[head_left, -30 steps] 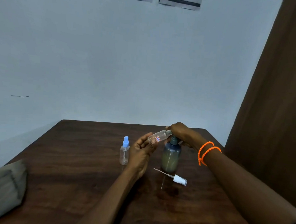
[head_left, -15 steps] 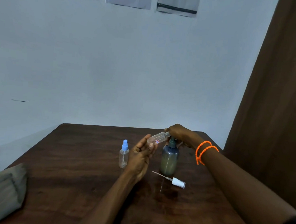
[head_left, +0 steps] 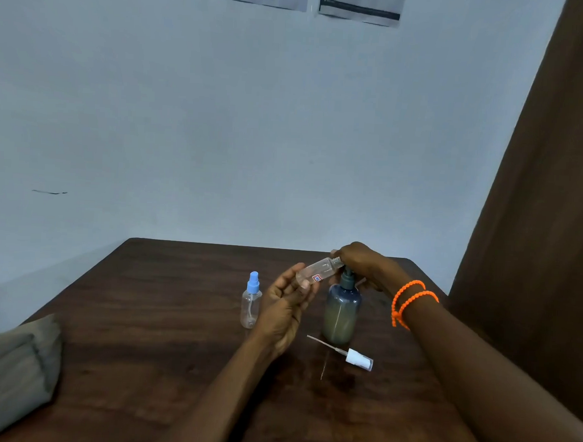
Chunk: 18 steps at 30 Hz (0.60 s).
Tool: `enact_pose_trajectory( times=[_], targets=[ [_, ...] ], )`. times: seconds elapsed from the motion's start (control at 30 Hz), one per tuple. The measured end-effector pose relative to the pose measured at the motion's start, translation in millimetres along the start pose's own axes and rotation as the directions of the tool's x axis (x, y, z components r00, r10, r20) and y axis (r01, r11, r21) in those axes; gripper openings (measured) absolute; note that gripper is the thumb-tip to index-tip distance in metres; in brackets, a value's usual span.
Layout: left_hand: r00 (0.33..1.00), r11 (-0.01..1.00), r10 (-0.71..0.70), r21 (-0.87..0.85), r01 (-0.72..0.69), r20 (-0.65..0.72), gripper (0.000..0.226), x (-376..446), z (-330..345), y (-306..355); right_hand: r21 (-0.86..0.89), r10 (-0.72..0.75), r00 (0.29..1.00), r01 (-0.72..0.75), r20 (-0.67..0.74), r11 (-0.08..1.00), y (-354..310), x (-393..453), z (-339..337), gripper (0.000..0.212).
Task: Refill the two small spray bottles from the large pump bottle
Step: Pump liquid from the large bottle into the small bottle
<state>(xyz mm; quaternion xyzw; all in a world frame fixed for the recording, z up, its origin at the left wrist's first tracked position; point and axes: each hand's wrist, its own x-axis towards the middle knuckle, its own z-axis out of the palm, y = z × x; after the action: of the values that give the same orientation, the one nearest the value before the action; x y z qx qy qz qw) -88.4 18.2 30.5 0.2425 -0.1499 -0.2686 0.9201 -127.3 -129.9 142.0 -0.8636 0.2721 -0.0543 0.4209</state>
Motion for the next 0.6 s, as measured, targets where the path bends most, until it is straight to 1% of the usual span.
enact_pose_trajectory(
  times=[0.1, 0.17, 0.33, 0.47, 0.6],
  targets=[
    [1.000, 1.000, -0.009, 0.014, 0.009, -0.008, 0.044, 0.9, -0.4, 1.3, 0.062, 0.022, 0.999, -0.020, -0.033, 0.998, 5.5, -1.3, 4.8, 0.024],
    [1.000, 1.000, -0.012, 0.015, 0.012, -0.017, 0.044, -0.2, -0.3, 1.9, 0.049, 0.018, 0.999, -0.016, -0.036, 0.999, 5.3, -3.0, 5.4, 0.026],
    [1.000, 1.000, -0.013, 0.017, 0.013, -0.023, 0.053, -3.8, 3.0, 3.9, 0.015, 0.013, 1.000, -0.013, 0.001, 1.000, -3.7, -6.0, -0.7, 0.022],
    [1.000, 1.000, -0.014, 0.023, 0.014, -0.025, 0.042, 0.9, -0.9, 5.2, 0.105, 0.015, 1.000, -0.012, -0.020, 0.994, 7.3, -2.9, 8.7, 0.022],
    [1.000, 0.999, -0.025, 0.019, 0.026, -0.010, 0.040, -2.2, -1.2, 3.7, 0.042, -0.023, 0.999, 0.025, -0.027, 0.999, 3.0, -12.6, 6.0, 0.025]
  ],
)
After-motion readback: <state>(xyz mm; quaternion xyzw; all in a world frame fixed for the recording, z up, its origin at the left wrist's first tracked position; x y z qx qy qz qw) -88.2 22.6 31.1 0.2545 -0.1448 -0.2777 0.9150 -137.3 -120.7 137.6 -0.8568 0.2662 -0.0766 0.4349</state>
